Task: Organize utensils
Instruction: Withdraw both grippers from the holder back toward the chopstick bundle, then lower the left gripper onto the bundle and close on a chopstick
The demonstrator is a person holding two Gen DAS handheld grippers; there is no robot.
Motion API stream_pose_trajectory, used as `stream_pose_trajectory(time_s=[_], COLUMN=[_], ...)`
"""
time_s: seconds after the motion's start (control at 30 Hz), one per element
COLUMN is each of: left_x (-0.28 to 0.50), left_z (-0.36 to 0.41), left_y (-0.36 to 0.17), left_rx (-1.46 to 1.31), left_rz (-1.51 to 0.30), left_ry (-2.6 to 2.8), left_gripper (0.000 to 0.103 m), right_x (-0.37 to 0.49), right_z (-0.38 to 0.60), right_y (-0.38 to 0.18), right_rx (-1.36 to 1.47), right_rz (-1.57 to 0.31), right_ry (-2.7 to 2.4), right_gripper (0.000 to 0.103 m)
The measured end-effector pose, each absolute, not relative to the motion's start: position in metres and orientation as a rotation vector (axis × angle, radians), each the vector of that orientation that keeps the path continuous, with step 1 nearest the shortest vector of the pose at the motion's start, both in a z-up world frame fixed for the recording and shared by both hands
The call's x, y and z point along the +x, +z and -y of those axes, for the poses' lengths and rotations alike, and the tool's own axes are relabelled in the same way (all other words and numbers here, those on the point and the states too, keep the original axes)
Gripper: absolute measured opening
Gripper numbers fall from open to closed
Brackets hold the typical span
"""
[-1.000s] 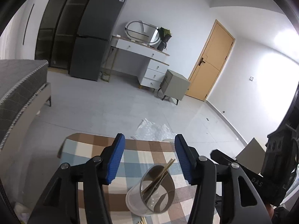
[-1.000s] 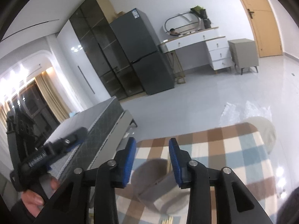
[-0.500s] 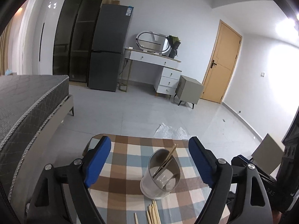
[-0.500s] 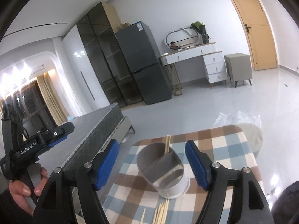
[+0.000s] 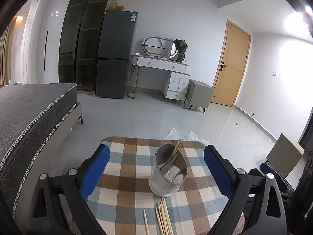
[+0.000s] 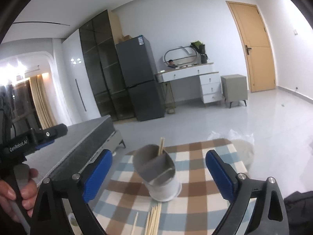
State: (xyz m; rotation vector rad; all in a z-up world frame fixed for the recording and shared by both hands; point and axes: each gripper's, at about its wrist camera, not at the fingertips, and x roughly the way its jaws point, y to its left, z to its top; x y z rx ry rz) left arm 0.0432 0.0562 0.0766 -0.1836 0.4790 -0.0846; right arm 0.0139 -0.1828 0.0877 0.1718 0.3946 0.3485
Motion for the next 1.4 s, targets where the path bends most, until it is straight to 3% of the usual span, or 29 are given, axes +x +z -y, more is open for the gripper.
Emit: stream_pose_trajectory(time_s=[0.63,1.03,1.23,1.3,1.4], left_x=[0.047,0.086,0.101,0.107,0.113], left_z=[-0.059,-0.057,-0.053,-0.049,-0.045], left_y=[-0.034,-0.137,-0.164,-0.17,-0.174], left_rx=[-0.198,-0.163,-0.158,-0.155,-0.182], left_rz=[-0.719,-1.105,-1.21,-1.238,-1.269], left_ry=[-0.047,-0.014,-0.003,-0.004,-0.021], left_gripper=[0.094,0.094,0.094,0.092,0.078], right_x=[0.014,0.041,0.05,0.053,0.056], right_z=[0.174,0.176,0.173,0.172,0.173], right_y=[-0.012,-0.057,-0.059,-0.061,-0.062], right_rx=[0.083,0.124,0.156,0.159,0.169], right_rz=[-0.606,-0.78,-0.8,-0.809,-0.814], right_ry=[0.324,0.294,0.326,0.334,0.344], right_gripper=[0.103,0.103,0.103,0.103,0.103])
